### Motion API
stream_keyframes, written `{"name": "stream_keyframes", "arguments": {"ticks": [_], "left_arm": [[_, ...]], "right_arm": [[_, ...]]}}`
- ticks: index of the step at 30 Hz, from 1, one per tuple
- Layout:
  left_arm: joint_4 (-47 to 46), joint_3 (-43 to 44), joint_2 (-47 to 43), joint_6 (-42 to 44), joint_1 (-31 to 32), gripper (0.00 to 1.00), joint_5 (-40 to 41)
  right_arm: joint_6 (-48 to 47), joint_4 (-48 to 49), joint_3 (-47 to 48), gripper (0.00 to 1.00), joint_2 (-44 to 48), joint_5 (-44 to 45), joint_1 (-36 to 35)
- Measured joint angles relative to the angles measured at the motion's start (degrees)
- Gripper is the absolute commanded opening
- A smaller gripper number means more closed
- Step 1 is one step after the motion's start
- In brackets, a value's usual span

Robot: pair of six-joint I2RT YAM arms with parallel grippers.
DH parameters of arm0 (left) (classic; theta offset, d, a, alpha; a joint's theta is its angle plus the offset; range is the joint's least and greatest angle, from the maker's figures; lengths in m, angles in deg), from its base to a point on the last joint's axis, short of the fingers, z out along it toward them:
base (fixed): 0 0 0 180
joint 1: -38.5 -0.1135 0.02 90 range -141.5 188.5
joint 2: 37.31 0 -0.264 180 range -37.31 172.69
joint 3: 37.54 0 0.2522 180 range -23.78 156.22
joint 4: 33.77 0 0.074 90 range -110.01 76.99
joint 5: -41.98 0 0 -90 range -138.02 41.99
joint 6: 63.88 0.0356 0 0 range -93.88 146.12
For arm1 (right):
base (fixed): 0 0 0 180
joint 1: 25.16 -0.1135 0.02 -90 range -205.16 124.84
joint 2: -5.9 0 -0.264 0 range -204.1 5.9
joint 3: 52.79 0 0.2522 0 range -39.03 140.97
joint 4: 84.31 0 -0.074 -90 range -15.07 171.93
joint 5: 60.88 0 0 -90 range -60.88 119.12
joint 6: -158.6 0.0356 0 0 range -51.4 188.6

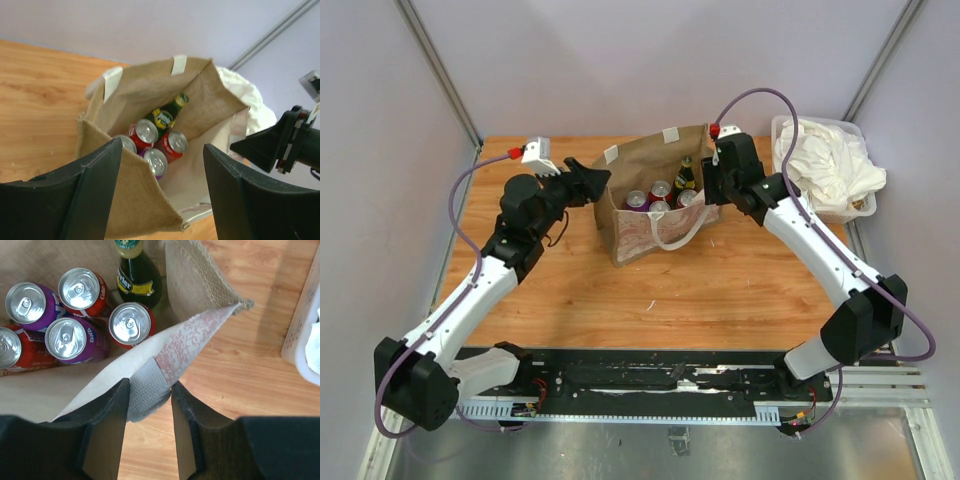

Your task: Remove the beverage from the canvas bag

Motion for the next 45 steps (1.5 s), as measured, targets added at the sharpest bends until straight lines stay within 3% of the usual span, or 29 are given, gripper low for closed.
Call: {"name": "stream_keyframes", "arguments": {"ticks": [9,15,17,20,24,40,43,45], "left_arm": [[6.1,0.0,3.1,0.5,6.9,0.56,3.4],[9.1,-1.5,3.1,0.2,8.7,0.22,5.4],[9.2,-3.7,2.0,0.0,9.5,0.15,5.9],[9.1,-6.4,0.3,-0.3,9.9,0.08,6.1],[9.0,-10.5,-2.3,-1.1,10.3,0.07,6.0],[7.7,-13.8,-2.2,-2.2,11.3,0.06,5.8],[7.3,-14.0,-1.4,-2.4,11.4,0.08,5.8],[7.2,-14.0,-1.0,-2.5,11.6,0.18,5.8]], "right_arm": [[0.3,2.0,-8.5,0.41,6.2,0.1,-1.2],[0.3,2.7,-10.7,0.41,6.9,0.1,-1.2],[0.3,2.6,-11.3,0.37,7.0,0.3,-1.2],[0.7,2.8,-12.3,0.12,7.2,0.6,-1.2],[2.1,2.9,-14.1,0.05,7.5,1.0,-1.9],[5.6,3.3,-19.5,0.09,9.0,3.4,-1.9],[5.8,3.2,-19.5,0.19,8.3,3.7,-1.9],[5.9,3.0,-19.5,0.28,7.8,3.7,-1.9]]}}
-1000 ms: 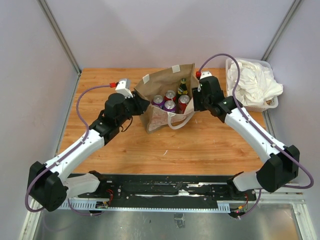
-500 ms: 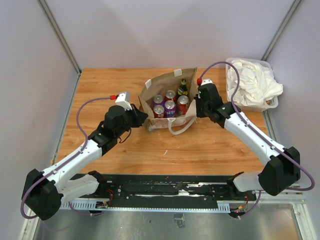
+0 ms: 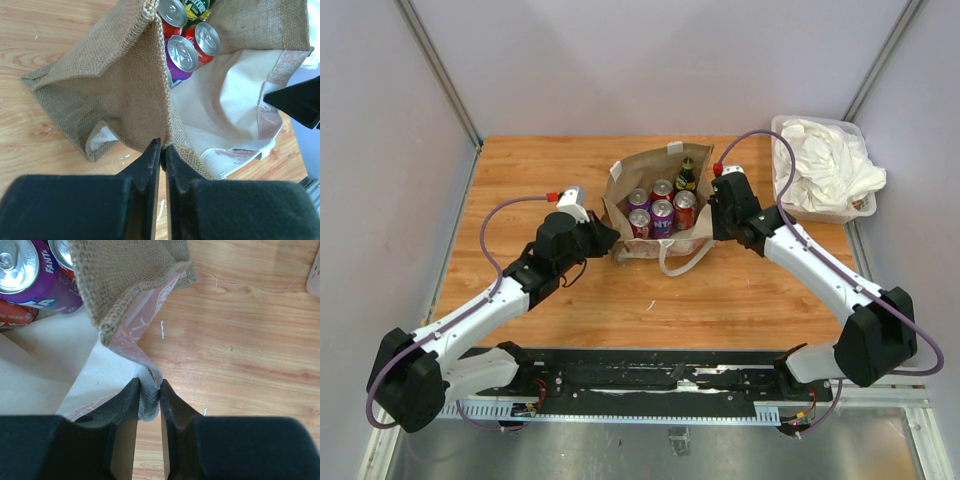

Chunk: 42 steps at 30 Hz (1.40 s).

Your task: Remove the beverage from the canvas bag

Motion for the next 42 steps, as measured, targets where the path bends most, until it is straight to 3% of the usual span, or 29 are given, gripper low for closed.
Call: {"name": "stream_keyframes", "arguments": {"ticks": [3,7,14,23,34,36,42], "left_arm": [[0.3,0.0,0.2,-0.1,0.1,0.44,0.1],[1.2,0.0,0.1,-0.4,-0.4,0.67,0.9],[1.4,0.7,-3.1,-2.0,-1.1,0.88,0.5],[-1.2,2.3,-3.8,-7.5,-1.0,0.96,-4.3],[-0.7,4.5,1.4,-9.4,1.6,0.95,-4.4],[0.3,4.5,2.6,-9.6,2.0,0.94,-4.0],[0.6,4.5,3.8,-10.4,3.4,0.71,-3.4]], "right_arm": [[-0.2,-0.8,0.0,0.33,-0.6,0.5,0.0],[-1.0,-2.1,0.5,0.39,-0.9,1.0,0.0],[-3.0,-3.5,3.5,0.45,-1.6,1.1,0.0],[-3.8,-3.5,4.4,0.45,-1.8,1.0,0.0],[-3.9,-3.4,4.4,0.45,-1.8,1.0,-1.0],[-4.2,-3.3,4.4,0.45,-1.8,0.8,-1.6],[-4.7,-3.4,4.4,0.45,-1.8,0.6,-1.6]]}}
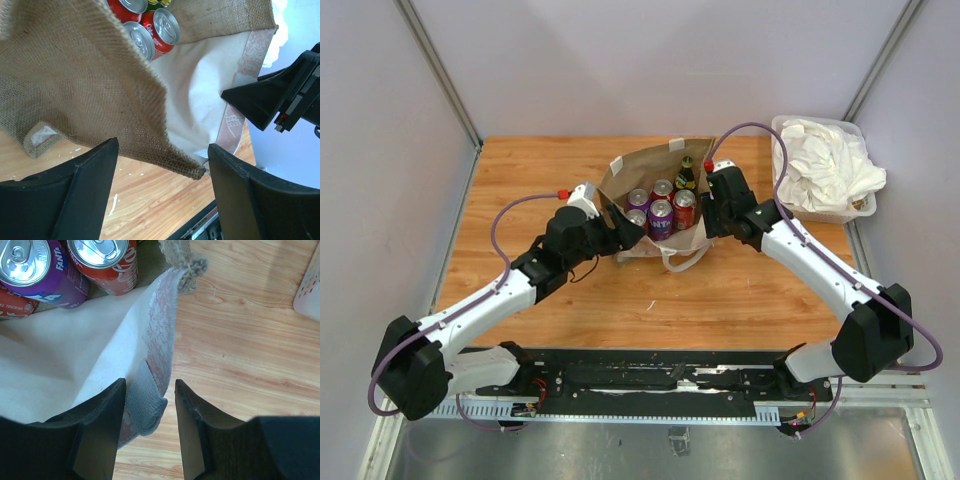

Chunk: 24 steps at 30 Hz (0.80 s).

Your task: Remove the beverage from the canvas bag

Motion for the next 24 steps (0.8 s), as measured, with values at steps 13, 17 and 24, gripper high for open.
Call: {"name": "stream_keyframes", "arguments": {"ticks": [13,17,24], "left_arm": [[1.0,-4.7,0.8,1.2,0.9,0.39,2.2],[2.0,-5.6,2.4,2.1,1.4,0.39,2.6],[2.2,-6.3,3.5,2.7,1.6,0.39,3.5]], "right_arm": [[0.0,0.3,0.0,0.46,0.0,-0.9,-0.5],[-0.4,-0.1,0.6,0.48,0.0,-0.8,-1.2],[-2.2,-0.9,5.7,0.52,0.7,-0.2,-1.2]]}}
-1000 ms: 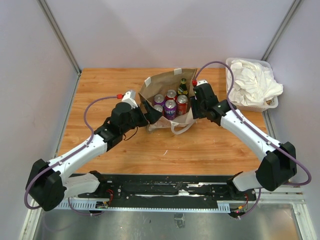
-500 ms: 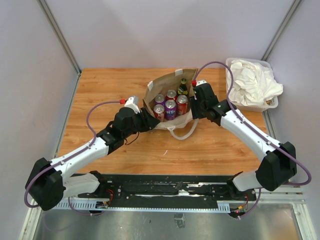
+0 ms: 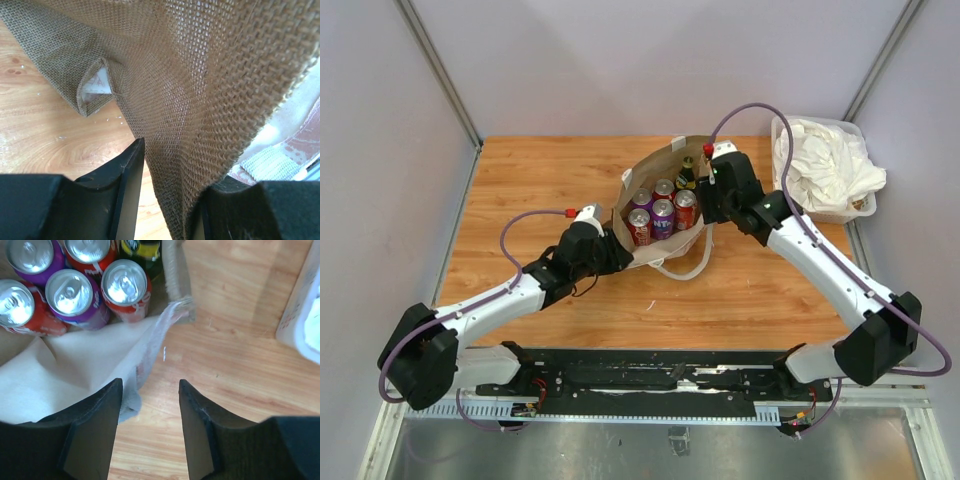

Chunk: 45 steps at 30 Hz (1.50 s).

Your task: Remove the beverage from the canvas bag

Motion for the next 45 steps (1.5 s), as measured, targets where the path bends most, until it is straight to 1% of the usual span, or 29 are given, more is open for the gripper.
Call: {"name": "stream_keyframes", "arguments": {"ticks": [1,5,8,10,12,14,16,21,23,27,35,40,45], "left_arm": [[0.2,0.0,0.0,0.1,0.0,0.39,0.1],[1.0,0.1,-0.1,0.2,0.2,0.39,1.0],[1.9,0.2,-0.4,0.1,0.9,0.39,2.4],[2.3,0.2,-0.6,-0.1,1.4,0.40,3.4],[2.6,0.2,-0.6,-0.4,2.0,0.40,4.3],[2.8,0.2,-0.6,-0.8,2.5,0.41,5.1],[3.0,0.3,-0.6,-1.0,2.9,0.42,5.7],[3.8,0.8,-0.6,-1.7,3.5,0.43,6.8],[4.0,1.1,-0.4,-2.0,3.6,0.43,7.0],[4.3,1.4,0.0,-2.3,3.8,0.43,7.4],[3.8,1.7,0.9,-2.6,4.3,0.43,7.6],[3.4,1.9,1.4,-2.7,4.5,0.43,7.6],[2.4,2.0,2.3,-3.2,4.7,0.43,7.3]], "right_arm": [[-0.4,-0.1,1.0,0.53,0.3,0.2,-0.1],[-1.7,-0.4,5.3,0.66,1.7,0.6,-0.8],[-2.1,-0.4,7.7,0.66,2.5,0.6,-2.4],[-2.3,-0.3,9.2,0.59,2.6,0.5,-3.9],[-2.8,-0.3,10.3,0.48,2.4,0.5,-5.5],[-3.0,-0.1,11.6,0.40,1.7,0.3,-6.7],[-3.3,0.3,12.5,0.37,0.7,-0.6,-7.4],[-3.2,1.8,12.7,0.37,-3.7,-1.9,-7.6],[-3.2,2.4,12.0,0.37,-5.3,-1.9,-7.6],[-3.1,3.0,6.4,0.34,-5.9,-1.2,-7.6],[-0.4,4.6,-6.7,0.35,-2.1,0.0,-7.4],[1.5,6.5,-10.0,0.34,-1.7,-0.2,-6.7],[3.1,7.4,-10.8,0.34,-3.7,-1.4,-5.1]]}}
